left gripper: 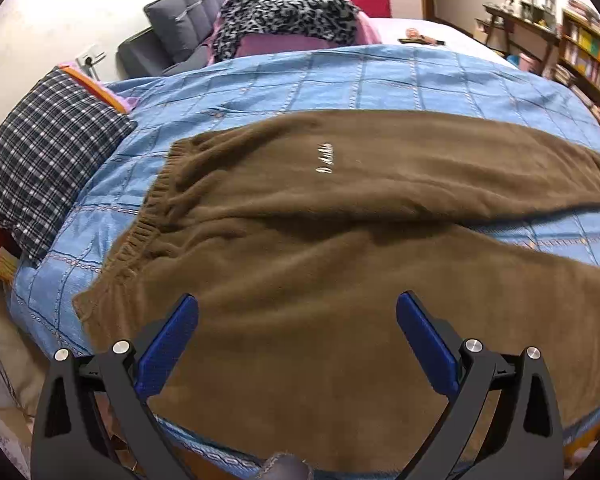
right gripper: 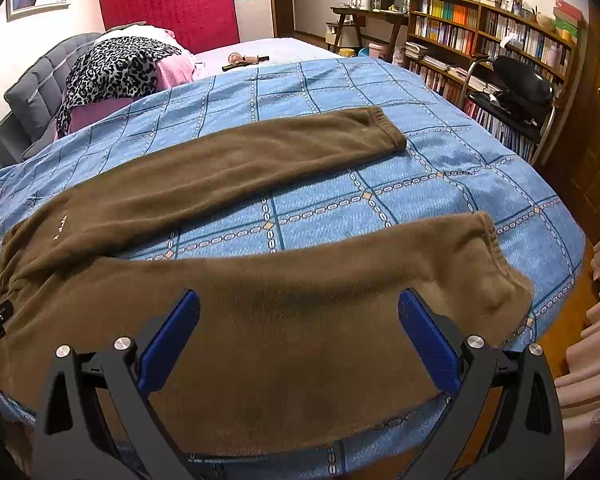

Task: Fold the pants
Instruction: 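Lower the left tool onto the waistband and close it on the fabric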

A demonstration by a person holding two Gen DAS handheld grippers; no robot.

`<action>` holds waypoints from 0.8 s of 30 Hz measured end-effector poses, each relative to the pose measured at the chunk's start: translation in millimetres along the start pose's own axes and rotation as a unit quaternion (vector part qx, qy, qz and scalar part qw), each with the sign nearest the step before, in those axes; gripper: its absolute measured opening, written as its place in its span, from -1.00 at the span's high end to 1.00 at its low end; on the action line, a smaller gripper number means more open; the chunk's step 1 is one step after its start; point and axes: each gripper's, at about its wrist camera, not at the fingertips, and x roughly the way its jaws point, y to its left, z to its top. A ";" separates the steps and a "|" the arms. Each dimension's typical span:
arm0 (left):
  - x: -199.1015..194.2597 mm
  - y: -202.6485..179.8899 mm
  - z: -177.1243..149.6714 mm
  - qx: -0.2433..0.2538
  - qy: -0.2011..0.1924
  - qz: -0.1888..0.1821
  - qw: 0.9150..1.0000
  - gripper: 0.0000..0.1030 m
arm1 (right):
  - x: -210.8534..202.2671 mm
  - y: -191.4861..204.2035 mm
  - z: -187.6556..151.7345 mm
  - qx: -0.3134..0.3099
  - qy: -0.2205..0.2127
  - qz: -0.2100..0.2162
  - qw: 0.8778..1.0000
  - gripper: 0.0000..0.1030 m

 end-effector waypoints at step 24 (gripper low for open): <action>78.3 87.1 87.1 -0.074 -0.005 0.072 0.995 -0.91 | 56.5 29.5 69.5 -0.002 -0.014 0.014 1.000 -0.94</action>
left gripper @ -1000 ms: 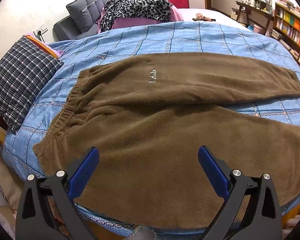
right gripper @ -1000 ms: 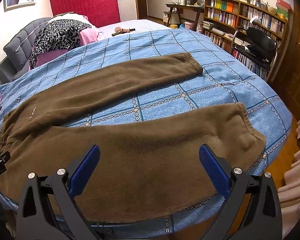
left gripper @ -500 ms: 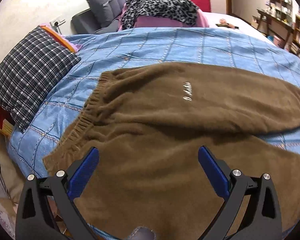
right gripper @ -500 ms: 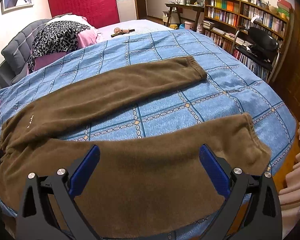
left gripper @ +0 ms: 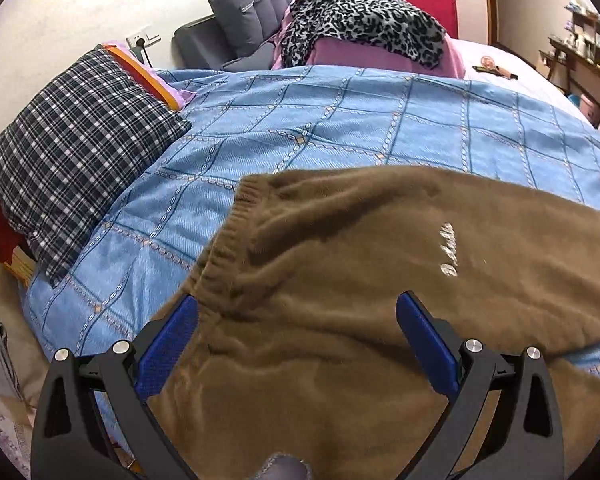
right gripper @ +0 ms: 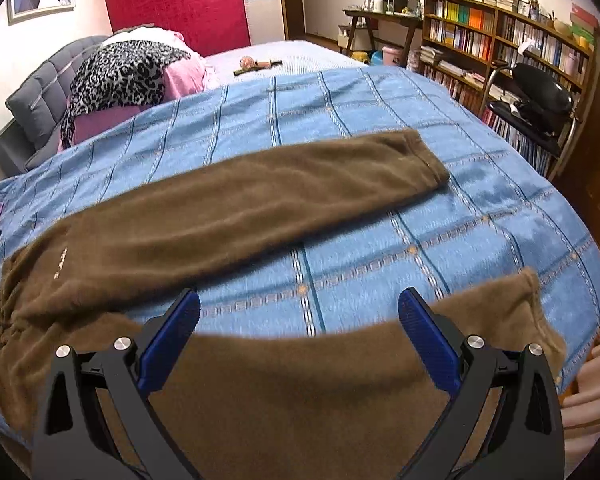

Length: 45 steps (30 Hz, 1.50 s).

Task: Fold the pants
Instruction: 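Lower the left tool onto the waistband and close it on the fabric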

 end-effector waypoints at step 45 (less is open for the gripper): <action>194.5 60.9 103.8 -0.120 0.085 -0.116 0.982 0.19 | 108.3 14.5 48.5 -0.007 0.046 -0.018 0.999 -0.94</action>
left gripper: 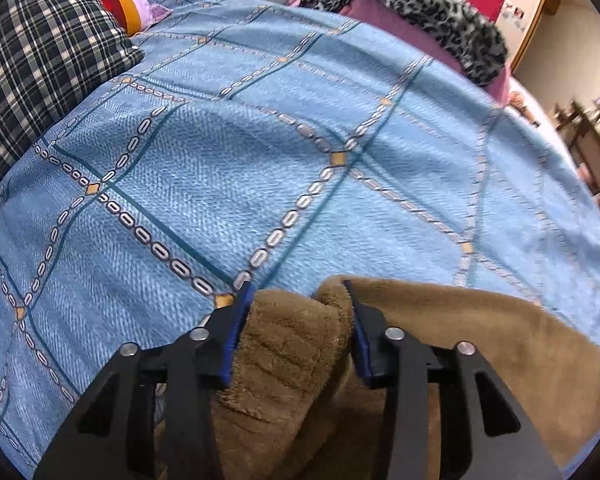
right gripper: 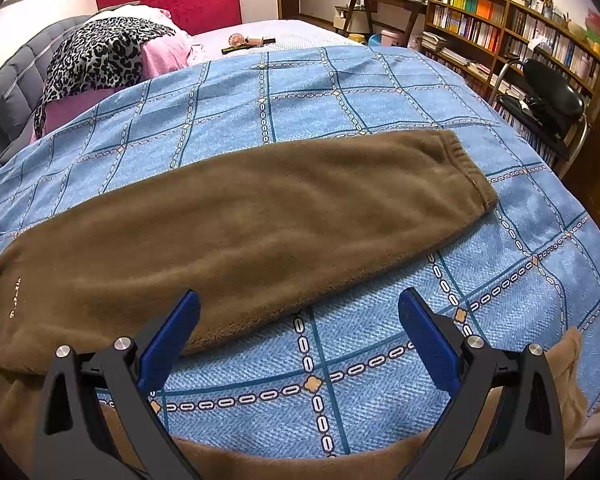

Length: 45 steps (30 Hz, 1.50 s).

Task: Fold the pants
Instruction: 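Lower the left tool onto the waistband and close it on the fabric, then grasp the leg cuff with the right tool while the left tool holds the waistband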

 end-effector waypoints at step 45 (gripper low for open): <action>-229.0 95.5 -154.1 0.037 -0.099 -0.191 0.976 0.26 | 131.5 -223.7 142.9 0.313 0.083 0.063 0.944 -0.55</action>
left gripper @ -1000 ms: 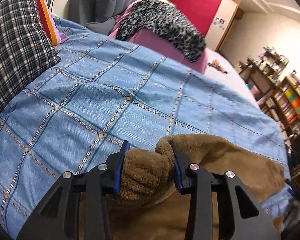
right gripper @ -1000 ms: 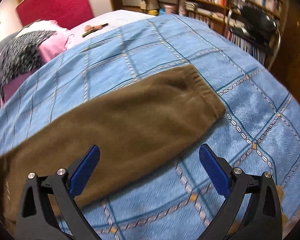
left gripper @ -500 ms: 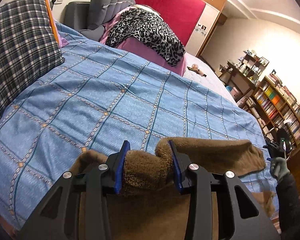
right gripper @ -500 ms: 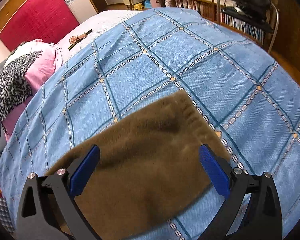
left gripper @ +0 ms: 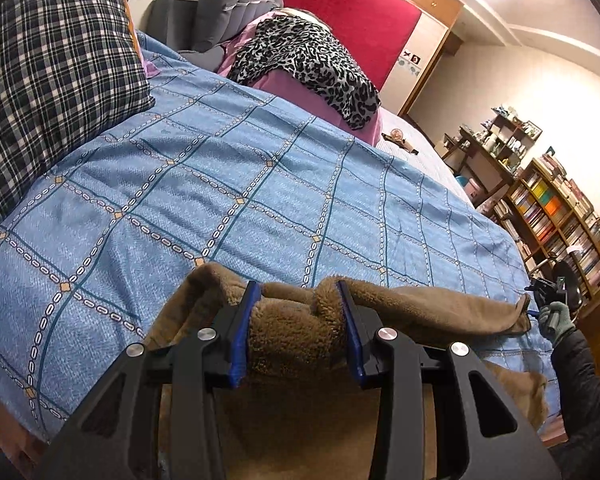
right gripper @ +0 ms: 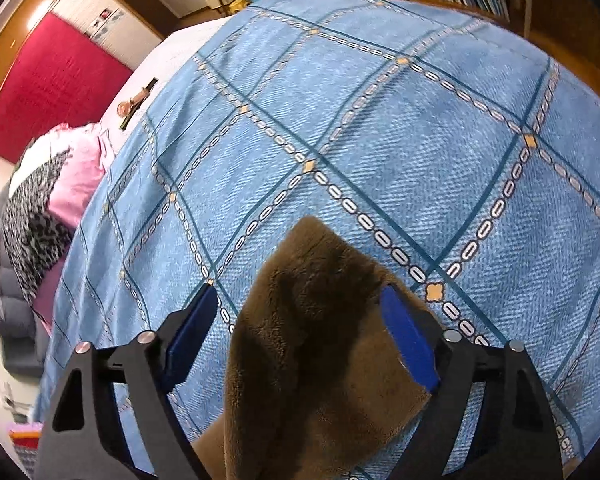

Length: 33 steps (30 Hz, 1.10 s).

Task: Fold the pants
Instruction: 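Grasp the leg cuff with the right tool while the left tool holds the waistband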

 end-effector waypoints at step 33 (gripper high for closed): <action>3.9 20.0 18.9 -0.043 -0.046 -0.046 0.997 0.27 | -95.7 -25.5 -30.1 -0.016 -0.036 -0.029 0.999 0.85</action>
